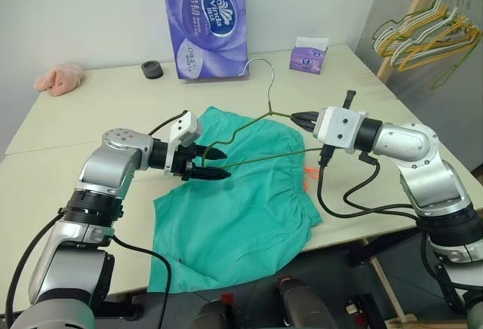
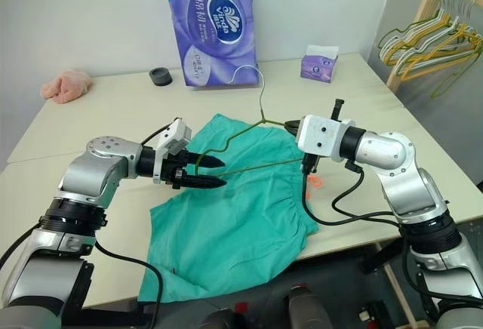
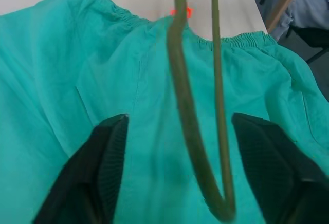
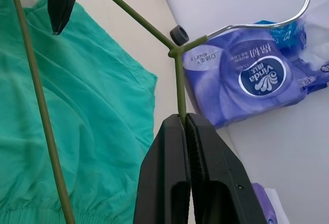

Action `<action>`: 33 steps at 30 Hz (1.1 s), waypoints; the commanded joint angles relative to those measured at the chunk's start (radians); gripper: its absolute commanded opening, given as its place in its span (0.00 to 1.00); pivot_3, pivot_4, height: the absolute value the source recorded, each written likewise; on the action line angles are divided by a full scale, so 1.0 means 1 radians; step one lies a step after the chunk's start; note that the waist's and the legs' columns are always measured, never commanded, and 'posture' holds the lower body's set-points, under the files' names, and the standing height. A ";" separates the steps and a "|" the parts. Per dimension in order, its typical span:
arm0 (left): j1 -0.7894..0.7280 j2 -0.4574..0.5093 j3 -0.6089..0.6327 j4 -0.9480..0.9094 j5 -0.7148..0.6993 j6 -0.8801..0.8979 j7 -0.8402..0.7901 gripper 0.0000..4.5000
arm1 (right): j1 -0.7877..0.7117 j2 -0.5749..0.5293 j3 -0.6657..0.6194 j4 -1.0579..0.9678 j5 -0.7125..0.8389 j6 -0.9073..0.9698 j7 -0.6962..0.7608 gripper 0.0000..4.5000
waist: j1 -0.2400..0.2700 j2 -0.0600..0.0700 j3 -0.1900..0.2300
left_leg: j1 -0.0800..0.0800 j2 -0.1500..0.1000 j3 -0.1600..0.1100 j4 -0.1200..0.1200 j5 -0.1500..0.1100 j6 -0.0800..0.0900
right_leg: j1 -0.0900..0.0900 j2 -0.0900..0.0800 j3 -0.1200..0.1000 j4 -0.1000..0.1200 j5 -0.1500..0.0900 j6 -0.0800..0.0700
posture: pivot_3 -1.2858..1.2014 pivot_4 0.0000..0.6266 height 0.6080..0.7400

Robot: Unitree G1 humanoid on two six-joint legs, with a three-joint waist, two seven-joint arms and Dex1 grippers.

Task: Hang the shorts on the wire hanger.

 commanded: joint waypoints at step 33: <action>0.083 0.082 -0.021 -0.234 0.067 -0.106 -0.003 0.00 | 0.051 -0.228 0.019 -0.184 0.310 0.661 0.250 0.91 | 0.001 0.000 0.000 | 0.000 0.000 -0.001 0.000 0.000 0.000 | 0.000 0.000 -0.001 0.000 0.000 0.000 | 0.42 0.18 1.00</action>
